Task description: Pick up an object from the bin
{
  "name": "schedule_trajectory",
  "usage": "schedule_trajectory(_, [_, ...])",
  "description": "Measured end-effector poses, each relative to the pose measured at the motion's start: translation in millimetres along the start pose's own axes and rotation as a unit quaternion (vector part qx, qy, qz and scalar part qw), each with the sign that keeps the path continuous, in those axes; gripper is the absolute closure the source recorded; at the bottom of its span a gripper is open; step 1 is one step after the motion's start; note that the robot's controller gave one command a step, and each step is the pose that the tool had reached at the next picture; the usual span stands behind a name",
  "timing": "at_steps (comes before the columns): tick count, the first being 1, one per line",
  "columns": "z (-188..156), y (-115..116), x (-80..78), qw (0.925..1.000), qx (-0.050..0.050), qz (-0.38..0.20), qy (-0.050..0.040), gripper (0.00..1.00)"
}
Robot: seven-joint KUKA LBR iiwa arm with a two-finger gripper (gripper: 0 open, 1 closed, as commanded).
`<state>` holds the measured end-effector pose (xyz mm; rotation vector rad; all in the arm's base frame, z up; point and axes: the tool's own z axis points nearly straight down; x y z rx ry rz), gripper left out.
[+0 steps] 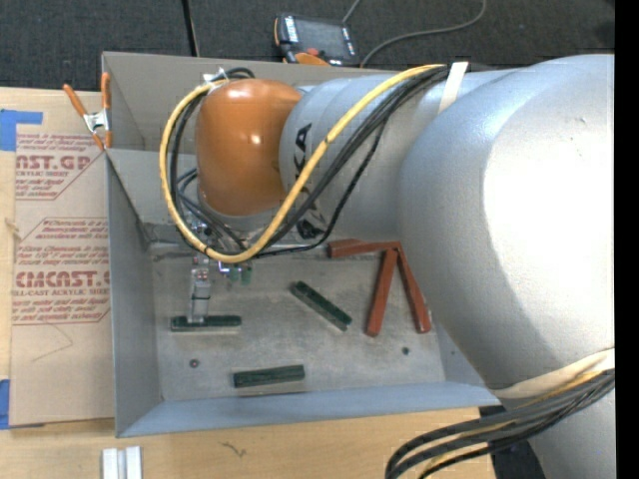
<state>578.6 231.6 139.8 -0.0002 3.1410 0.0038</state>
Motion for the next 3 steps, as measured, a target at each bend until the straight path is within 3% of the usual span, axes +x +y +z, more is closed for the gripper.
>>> schedule_trajectory(1, [72, -27, 59.7, 0.9941, 0.002, -0.109, 0.0033, 0.0])
schedule_trajectory(2, [70, -26, 57.7, 0.9941, 0.0, -0.109, 0.0005, 1.0])
schedule_trajectory(3, [-93, -33, 31.3, 0.9948, 0.0, -0.102, -0.0054, 1.0])
